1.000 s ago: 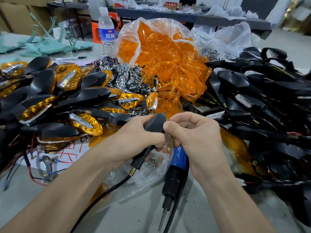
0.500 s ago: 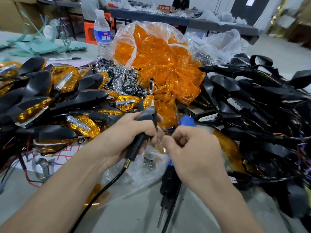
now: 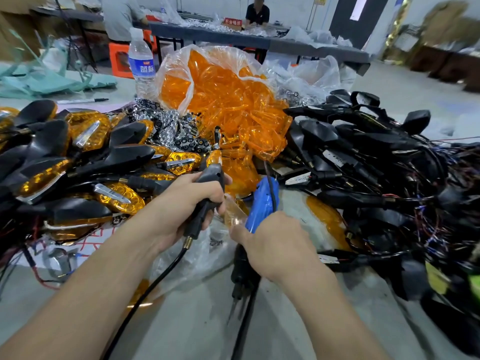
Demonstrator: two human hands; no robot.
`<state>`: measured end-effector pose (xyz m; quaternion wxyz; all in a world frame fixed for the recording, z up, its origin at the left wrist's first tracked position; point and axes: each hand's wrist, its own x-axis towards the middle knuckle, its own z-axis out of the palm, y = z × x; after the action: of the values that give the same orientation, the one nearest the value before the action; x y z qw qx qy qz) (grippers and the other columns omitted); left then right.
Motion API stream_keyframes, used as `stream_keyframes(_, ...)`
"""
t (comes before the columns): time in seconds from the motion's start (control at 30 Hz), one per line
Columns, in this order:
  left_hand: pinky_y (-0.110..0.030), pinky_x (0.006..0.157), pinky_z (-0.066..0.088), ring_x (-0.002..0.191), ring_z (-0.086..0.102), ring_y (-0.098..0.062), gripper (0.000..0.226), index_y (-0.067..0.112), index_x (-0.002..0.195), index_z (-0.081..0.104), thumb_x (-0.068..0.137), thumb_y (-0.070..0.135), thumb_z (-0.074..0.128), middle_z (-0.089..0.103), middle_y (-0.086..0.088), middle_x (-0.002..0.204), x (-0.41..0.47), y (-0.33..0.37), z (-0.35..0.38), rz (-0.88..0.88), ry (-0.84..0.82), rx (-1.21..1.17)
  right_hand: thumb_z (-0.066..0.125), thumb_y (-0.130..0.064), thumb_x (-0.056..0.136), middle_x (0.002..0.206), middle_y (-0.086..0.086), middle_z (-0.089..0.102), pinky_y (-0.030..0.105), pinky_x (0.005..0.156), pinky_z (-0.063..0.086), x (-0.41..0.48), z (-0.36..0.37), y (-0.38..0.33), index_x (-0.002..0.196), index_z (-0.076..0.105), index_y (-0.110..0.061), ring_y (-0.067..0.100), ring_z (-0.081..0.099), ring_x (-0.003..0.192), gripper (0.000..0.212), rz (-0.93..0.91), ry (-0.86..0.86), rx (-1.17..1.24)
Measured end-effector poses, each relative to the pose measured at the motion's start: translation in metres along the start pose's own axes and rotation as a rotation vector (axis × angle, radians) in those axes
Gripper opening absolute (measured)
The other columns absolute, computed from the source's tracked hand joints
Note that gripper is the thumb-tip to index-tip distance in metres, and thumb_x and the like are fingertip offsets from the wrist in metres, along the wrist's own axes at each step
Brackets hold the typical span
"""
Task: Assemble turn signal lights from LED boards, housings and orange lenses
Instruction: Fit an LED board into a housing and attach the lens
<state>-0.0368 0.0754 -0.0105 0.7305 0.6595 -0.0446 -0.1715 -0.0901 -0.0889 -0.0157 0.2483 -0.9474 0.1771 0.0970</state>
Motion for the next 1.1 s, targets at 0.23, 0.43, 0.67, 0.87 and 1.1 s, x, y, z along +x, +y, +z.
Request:
stream_keyframes(0.23, -0.021, 0.037, 0.037, 0.042, 0.044, -0.016, 0.051, 0.005, 0.118, 0.063, 0.068, 0.013, 0.062, 0.061, -0.012, 0.073, 0.002, 0.000, -0.004, 0.013, 0.002, 0.003, 0.062, -0.066, 0.089, 0.075, 0.012, 0.073, 0.024, 0.046, 0.043, 0.004, -0.013, 0.006, 0.097, 0.063, -0.012, 0.009, 0.064, 0.043, 0.055, 0.000, -0.167, 0.138)
stream_keyframes(0.43, -0.019, 0.036, 0.037, 0.040, 0.045, -0.014, 0.047, 0.007, 0.114, 0.064, 0.068, 0.014, 0.062, 0.061, -0.010, 0.070, 0.004, -0.002, -0.006, 0.015, 0.002, -0.001, 0.054, -0.023, 0.099, 0.090, 0.013, 0.063, 0.039, 0.069, 0.055, 0.006, -0.011, -0.006, 0.096, 0.062, -0.015, 0.032, 0.066, 0.094, 0.011, -0.240, -0.038, -0.117)
stream_keyframes(0.67, -0.019, 0.037, 0.037, 0.041, 0.044, -0.015, 0.046, 0.008, 0.113, 0.064, 0.068, 0.014, 0.062, 0.061, -0.011, 0.070, 0.004, -0.002, -0.006, 0.012, 0.014, 0.001, 0.068, -0.047, 0.091, 0.096, 0.012, 0.071, 0.039, 0.084, 0.061, 0.029, 0.009, -0.031, 0.074, 0.045, -0.015, 0.032, 0.071, 0.090, 0.043, -0.072, -0.013, -0.024)
stream_keyframes(0.87, -0.020, 0.036, 0.036, 0.040, 0.043, -0.015, 0.044, 0.007, 0.112, 0.064, 0.068, 0.014, 0.061, 0.060, -0.010, 0.069, 0.004, 0.001, -0.006, 0.017, 0.014, -0.006, 0.082, -0.054, 0.075, 0.060, 0.004, 0.071, 0.018, 0.037, 0.043, 0.033, 0.011, -0.024, 0.083, 0.059, -0.017, 0.014, 0.064, 0.038, 0.045, 0.145, -0.028, 0.401)
stream_keyframes(1.1, -0.021, 0.039, 0.037, 0.041, 0.045, -0.017, 0.043, 0.009, 0.111, 0.065, 0.068, 0.017, 0.062, 0.062, -0.009, 0.071, 0.006, 0.002, -0.014, 0.008, 0.030, -0.017, 0.095, -0.031, 0.067, 0.063, 0.000, 0.056, 0.020, 0.039, 0.022, 0.025, -0.010, 0.003, 0.098, 0.072, -0.012, 0.009, 0.028, 0.033, 0.043, 0.243, -0.300, 0.818)
